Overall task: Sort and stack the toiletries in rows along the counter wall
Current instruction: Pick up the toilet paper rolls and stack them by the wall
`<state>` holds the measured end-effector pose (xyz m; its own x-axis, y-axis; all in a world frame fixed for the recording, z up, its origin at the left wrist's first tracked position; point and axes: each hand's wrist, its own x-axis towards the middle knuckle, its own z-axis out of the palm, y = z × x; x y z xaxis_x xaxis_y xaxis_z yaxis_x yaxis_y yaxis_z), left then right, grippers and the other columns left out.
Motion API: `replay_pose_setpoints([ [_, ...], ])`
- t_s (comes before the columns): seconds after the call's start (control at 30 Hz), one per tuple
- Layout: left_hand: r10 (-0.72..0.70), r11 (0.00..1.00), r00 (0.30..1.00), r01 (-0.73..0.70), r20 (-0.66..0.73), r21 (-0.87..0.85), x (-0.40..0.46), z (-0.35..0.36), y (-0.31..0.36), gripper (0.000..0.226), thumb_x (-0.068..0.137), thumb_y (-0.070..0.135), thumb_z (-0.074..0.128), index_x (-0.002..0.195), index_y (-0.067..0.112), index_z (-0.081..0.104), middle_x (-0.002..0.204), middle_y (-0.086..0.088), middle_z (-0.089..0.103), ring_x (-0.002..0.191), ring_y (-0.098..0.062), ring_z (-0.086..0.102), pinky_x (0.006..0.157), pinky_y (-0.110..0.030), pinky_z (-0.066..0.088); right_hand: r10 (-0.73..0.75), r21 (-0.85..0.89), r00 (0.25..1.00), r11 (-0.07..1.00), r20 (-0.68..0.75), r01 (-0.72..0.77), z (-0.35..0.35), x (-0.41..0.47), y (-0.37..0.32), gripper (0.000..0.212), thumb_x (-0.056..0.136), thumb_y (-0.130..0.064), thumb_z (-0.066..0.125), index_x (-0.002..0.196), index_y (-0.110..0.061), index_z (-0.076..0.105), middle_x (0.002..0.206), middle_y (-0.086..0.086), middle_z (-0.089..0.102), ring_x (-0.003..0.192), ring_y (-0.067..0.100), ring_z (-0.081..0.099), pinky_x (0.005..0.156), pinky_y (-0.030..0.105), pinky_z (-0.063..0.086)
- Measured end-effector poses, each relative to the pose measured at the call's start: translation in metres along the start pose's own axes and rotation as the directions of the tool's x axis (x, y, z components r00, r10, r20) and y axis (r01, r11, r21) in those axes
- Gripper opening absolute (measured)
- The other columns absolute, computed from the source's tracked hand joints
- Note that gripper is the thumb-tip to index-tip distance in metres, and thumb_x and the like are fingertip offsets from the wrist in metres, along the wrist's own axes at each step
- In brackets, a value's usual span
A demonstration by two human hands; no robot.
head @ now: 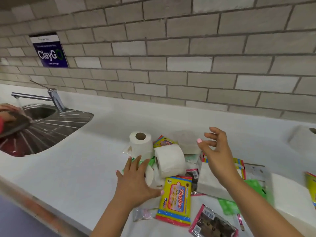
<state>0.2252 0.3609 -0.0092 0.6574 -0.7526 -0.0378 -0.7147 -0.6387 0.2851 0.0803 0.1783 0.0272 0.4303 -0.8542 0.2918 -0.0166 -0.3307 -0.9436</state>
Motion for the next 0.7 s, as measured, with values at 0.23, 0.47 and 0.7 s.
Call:
replay_pose_setpoints([
  [0.23, 0.017, 0.993, 0.998, -0.024, -0.066, -0.116, 0.003, 0.000, -0.007, 0.087, 0.065, 0.054, 0.072, 0.139, 0.036, 0.031, 0.137, 0.016, 0.036, 0.124, -0.010, 0.035, 0.089, -0.028, 0.046, -0.002, -0.065, 0.997, 0.998, 0.072, 0.006, 0.031, 0.001, 0.002, 0.053, 0.085, -0.028, 0.065, 0.131, -0.022, 0.039, 0.119, -0.005, 0.050, 0.105, 0.018, 0.055, 0.085, 0.029, 0.043],
  [0.47, 0.036, 0.980, 0.984, -0.068, -0.173, -0.186, -0.002, -0.020, -0.007, 0.076, 0.067, 0.049, 0.073, 0.133, 0.039, 0.038, 0.131, 0.019, 0.039, 0.116, -0.007, 0.039, 0.082, -0.023, 0.043, -0.042, -0.170, 0.980, 0.983, 0.197, 0.076, 0.061, 0.010, 0.006, 0.057, 0.084, -0.030, 0.067, 0.132, -0.023, 0.038, 0.121, -0.007, 0.048, 0.107, 0.010, 0.048, 0.084, 0.023, 0.038],
  [0.7, 0.050, 0.957, 0.943, -0.140, -0.329, -0.255, 0.007, -0.059, 0.003, 0.071, 0.065, 0.048, 0.076, 0.128, 0.039, 0.045, 0.127, 0.017, 0.044, 0.119, -0.009, 0.040, 0.085, -0.032, 0.048, -0.083, -0.470, 0.900, 0.831, 0.427, 0.299, 0.083, 0.032, 0.026, 0.064, 0.082, -0.035, 0.068, 0.136, -0.019, 0.037, 0.134, 0.002, 0.044, 0.125, 0.019, 0.041, 0.097, 0.032, 0.038],
])
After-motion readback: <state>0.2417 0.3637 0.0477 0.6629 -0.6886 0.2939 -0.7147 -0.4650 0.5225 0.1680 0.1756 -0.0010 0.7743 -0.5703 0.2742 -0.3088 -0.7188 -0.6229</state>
